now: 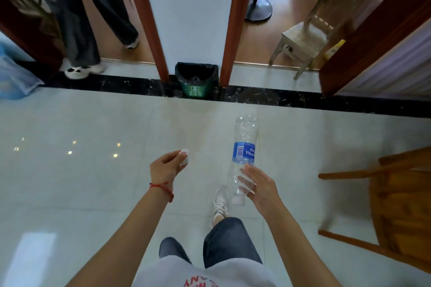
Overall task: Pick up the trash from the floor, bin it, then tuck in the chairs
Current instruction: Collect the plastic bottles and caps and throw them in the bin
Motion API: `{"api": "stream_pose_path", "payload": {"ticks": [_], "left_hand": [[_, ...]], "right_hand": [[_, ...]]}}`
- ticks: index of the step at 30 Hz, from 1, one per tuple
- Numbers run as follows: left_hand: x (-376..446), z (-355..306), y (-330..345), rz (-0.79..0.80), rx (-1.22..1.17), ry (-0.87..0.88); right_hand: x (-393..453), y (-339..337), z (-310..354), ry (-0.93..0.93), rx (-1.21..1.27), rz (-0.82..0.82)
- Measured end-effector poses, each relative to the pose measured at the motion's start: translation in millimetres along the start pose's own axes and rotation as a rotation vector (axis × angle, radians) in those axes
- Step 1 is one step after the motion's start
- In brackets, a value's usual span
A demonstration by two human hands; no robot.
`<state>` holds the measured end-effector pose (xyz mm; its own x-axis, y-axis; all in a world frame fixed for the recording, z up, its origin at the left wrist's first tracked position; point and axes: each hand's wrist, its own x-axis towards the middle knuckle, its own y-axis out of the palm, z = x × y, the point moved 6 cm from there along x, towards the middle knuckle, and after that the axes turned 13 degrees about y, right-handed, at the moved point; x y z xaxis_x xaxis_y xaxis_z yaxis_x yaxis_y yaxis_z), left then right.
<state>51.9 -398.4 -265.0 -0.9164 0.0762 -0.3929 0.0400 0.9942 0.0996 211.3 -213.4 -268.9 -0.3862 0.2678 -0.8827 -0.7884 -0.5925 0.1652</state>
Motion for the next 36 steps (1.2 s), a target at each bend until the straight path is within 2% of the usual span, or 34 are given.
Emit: {"api": "stream_pose_path", "payload": {"ticks": [7,14,21,28,36], "left_hand": [[83.9,-43.5,77.1,-0.05,-0.01,0.006],[179.4,-72.9,119.4,-0.085,-0.004,-0.011],[303.8,-94.3,155.4,-0.05,0.02,-0.069],[418.0,-117.3,180.4,-0.039,0.087,-0.111],[497.5,-86.1,203.2,-0.127,0.117,-0.159]], "right_hand": [[53.6,32.6,127.9,0.001,-0.045,0.033],[113.0,79.4,209.9,0.015,-0.065,0.024],[187.8,132.9,271.9,0.041,-0.027,-0.054],[249.4,204.2,323.5,0.091,-0.019,-0.034],[328.6,231.7,341.9,0.23,-0.02,-0.016]]}}
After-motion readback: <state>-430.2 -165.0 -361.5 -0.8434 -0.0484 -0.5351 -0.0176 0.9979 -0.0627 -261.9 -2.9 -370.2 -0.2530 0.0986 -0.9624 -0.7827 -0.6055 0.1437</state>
